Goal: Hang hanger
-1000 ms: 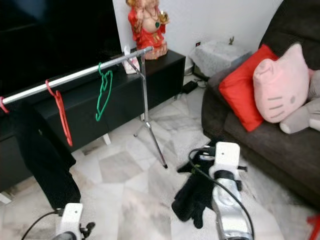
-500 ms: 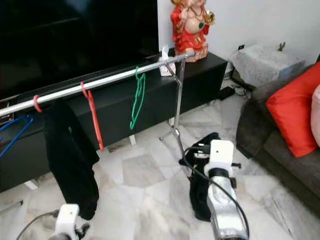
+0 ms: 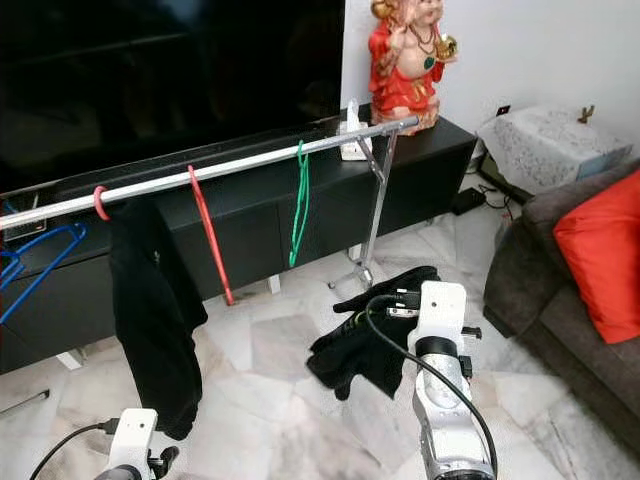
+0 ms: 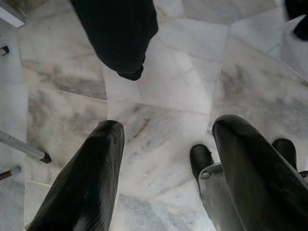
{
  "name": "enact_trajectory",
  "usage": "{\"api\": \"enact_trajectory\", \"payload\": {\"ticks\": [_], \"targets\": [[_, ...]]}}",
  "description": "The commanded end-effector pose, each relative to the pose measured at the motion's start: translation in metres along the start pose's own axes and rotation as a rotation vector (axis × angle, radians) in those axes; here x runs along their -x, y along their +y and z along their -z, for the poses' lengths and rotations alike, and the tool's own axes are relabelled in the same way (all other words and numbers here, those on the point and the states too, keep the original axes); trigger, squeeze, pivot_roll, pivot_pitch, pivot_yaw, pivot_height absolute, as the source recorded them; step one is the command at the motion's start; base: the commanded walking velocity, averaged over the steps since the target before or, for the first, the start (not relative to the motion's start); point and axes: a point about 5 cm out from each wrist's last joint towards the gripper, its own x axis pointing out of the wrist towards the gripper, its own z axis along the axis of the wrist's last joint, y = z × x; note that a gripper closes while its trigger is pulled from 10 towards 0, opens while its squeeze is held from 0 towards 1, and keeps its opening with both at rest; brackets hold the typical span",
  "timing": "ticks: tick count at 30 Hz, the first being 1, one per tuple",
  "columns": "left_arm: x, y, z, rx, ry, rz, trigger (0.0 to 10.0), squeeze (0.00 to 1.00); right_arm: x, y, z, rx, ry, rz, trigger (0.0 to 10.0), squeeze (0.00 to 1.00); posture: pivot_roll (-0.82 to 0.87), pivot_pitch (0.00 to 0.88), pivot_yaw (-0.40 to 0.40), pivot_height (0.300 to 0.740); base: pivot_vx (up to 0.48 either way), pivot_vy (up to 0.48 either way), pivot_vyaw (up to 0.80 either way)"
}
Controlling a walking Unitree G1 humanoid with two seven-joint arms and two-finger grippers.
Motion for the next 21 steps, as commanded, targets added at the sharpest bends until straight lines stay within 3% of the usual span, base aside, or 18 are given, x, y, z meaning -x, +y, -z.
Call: {"api": "enact_trajectory", "payload": {"ticks": [1,8,21], "targets": [[0.0006,-0.0043,0.0052,-0.015,0.024,0.013,10.0,0.00,-0.0025,-0.0034,-0.0097,0.003,-0.050,0.005,10.0,0.00,-0.14,0.000,0.001,0.727,0.000,-0.334,0.00],[0.0007,-0.0042,0.0052,-0.016,0.024,0.013,10.0,0.00,-0.0022,-0.0013,-0.0111,-0.004,-0.060,-0.008,10.0,0.00,-0.14,0.000,0.001,0.727,0.000,-0.331,0.57],[0.0002,-0.0048,0.0035,-0.019,0.019,0.013,10.0,0.00,-0.0020,-0.0014,-0.0085,-0.007,-0.049,-0.014,10.0,0.00,-0.14,0.000,-0.001,0.727,0.000,-0.334,0.00]]}}
